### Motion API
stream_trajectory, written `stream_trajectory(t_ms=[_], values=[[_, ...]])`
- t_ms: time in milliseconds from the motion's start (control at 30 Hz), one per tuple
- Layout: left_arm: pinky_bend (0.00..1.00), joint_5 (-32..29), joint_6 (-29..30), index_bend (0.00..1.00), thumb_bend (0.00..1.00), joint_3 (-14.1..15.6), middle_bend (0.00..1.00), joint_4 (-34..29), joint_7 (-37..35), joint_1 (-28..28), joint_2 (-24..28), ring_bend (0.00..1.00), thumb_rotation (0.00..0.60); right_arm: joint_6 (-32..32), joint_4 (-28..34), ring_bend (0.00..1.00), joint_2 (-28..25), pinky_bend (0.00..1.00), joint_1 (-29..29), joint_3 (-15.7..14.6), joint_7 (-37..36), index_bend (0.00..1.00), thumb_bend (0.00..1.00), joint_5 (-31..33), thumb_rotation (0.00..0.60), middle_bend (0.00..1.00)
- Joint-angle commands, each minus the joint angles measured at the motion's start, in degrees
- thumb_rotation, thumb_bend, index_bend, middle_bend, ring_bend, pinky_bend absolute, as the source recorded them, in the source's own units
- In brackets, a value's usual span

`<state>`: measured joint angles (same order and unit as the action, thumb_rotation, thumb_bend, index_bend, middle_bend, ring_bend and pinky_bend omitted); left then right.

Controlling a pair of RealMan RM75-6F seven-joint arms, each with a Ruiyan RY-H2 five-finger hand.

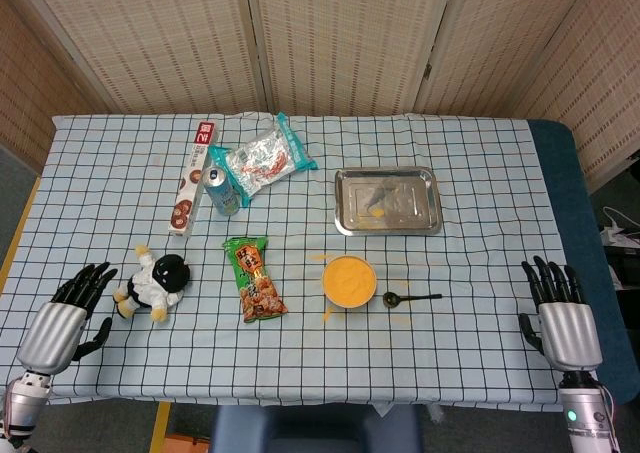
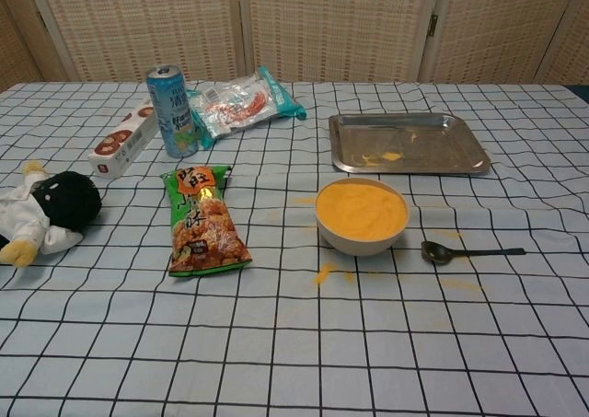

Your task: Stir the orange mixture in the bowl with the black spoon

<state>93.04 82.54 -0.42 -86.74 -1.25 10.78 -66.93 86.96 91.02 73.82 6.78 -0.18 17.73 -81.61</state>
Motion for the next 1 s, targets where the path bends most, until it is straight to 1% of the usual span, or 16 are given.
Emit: stream_trajectory(t_ms=[33,100,167,233,300,333,367,433,533,633,767,1000], values=[[0.19,-1.08,-0.79,0.0,0.48,-0.43,0.0,0.25,-0.18,0.38,0.02,0.0,0.6,-2.87,-1.39,0.0,1.86,0.0,1.31,-0.06,-0.98,0.07,0.35,-0.93,0.6,0.0],[0.19,-1.32,-0.79,0.0,0.48,-0.53,0.0,0.17,-0.6,0.42,0.19,0.0,0.6,-5.61,-2.18,0.0,3.14,0.0,2.97,-0.21,-0.25,0.11,0.34,-1.87,0.6,0.0],[0.19,-1.3,-0.33,0.0,0.48,-0.55,0.0,0.07,-1.18,0.26,0.37,0.0,0.6,-8.43,-3.35,0.0,5.07,0.0,5.65,0.07,3.81,0.13,0.33,-3.72,0.6,0.0],[0.19,-1.22,-0.21,0.0,0.48,-0.5,0.0,0.08,-1.45,0.21,0.44,0.0,0.6,-9.04,-3.74,0.0,5.76,0.0,6.21,0.36,4.77,0.15,0.32,-3.76,0.6,0.0],[0.19,-1.07,0.28,0.0,0.48,-0.36,0.0,0.23,-2.01,-0.06,0.6,0.0,0.6,-11.26,-4.58,0.0,7.77,0.0,8.16,1.05,6.61,0.23,0.32,-4.2,0.6,0.0],[0.19,-1.0,0.67,0.0,0.48,-0.1,0.0,0.36,-2.46,-0.43,0.85,0.0,0.6,-14.75,-5.53,0.0,9.84,0.0,10.5,1.79,7.26,0.28,0.32,-3.84,0.6,0.0],[0.19,-0.8,1.18,0.0,0.48,0.23,0.0,0.57,-3.44,-0.85,1.36,0.0,0.6,-18.71,-7.75,0.0,12.57,0.0,13.03,3.26,8.17,0.32,0.32,-2.07,0.6,0.0],[0.19,-0.49,2.23,0.0,0.48,0.39,0.0,0.93,-4.94,-1.36,1.93,0.0,0.6,-21.61,-10.83,0.0,15.72,0.0,15.13,4.43,9.44,0.38,0.32,-0.55,0.6,0.0],[0.19,-0.56,3.72,0.0,0.48,0.27,0.0,1.51,-6.5,-2.09,2.38,0.0,0.6,-23.43,-14.43,0.0,19.18,0.0,16.84,5.26,10.27,0.45,0.32,0.5,0.6,0.0],[0.19,-0.47,4.63,0.0,0.48,0.35,0.0,1.88,-8.15,-2.62,2.85,0.0,0.6,-25.16,-18.08,0.0,22.57,0.0,18.25,5.82,9.77,0.48,0.32,1.64,0.6,0.0],[0.19,0.11,5.48,0.0,0.48,0.64,0.0,2.11,-9.22,-3.07,3.17,0.0,0.6,-26.36,-21.7,0.0,25.54,0.0,19.48,6.19,8.72,0.49,0.32,2.36,0.6,0.0],[0.19,0.22,5.8,0.0,0.48,0.73,0.0,2.22,-9.42,-3.36,3.24,0.0,0.6,-26.32,-23.57,0.0,26.92,0.0,19.9,5.7,6.87,0.52,0.32,2.41,0.6,0.0]])
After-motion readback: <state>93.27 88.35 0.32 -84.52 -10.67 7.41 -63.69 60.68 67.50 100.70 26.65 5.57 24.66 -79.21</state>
